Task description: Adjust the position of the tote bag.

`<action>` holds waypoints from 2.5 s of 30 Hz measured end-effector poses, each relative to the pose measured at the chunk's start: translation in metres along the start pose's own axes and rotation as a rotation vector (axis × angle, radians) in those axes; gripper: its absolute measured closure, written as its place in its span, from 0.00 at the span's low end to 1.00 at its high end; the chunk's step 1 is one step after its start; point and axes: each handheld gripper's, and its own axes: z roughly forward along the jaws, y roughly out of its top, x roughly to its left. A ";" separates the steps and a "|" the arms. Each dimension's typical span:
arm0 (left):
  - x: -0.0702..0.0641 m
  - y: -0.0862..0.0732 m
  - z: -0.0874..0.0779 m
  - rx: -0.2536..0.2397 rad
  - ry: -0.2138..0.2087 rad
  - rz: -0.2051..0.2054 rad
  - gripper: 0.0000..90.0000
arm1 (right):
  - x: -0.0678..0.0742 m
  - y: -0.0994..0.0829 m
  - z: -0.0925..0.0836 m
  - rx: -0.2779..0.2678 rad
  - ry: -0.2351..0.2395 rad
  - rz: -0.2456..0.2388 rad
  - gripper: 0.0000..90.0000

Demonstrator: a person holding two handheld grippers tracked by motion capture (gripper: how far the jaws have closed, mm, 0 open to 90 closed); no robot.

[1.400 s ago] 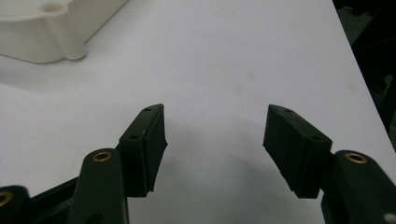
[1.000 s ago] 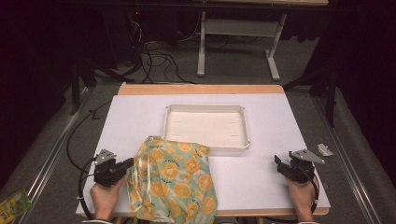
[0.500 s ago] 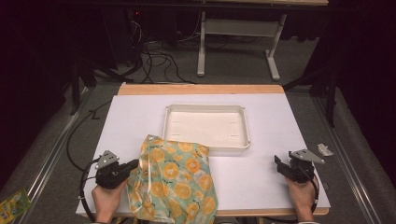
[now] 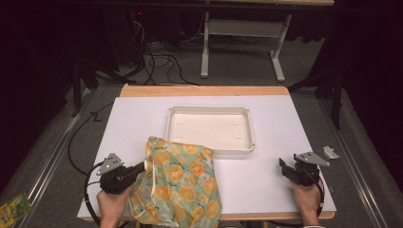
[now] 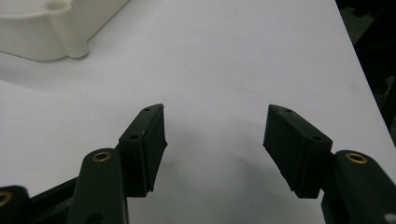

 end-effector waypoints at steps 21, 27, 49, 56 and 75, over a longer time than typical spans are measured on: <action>-0.020 0.001 0.014 -0.009 -0.081 0.014 1.00 | 0.014 0.006 -0.001 0.039 0.098 -0.035 0.49; -0.020 -0.001 0.017 -0.020 -0.093 -0.005 1.00 | 0.032 0.014 -0.009 0.011 0.178 -0.048 0.51; -0.032 0.002 0.027 -0.016 -0.127 0.023 1.00 | 0.087 0.025 -0.029 -0.012 0.362 -0.116 0.50; -0.035 0.003 0.032 -0.013 -0.137 0.027 1.00 | 0.099 0.028 -0.034 -0.024 0.392 -0.148 0.51; -0.043 0.007 0.038 -0.016 -0.146 0.049 1.00 | 0.139 0.033 -0.040 -0.022 0.513 -0.226 0.48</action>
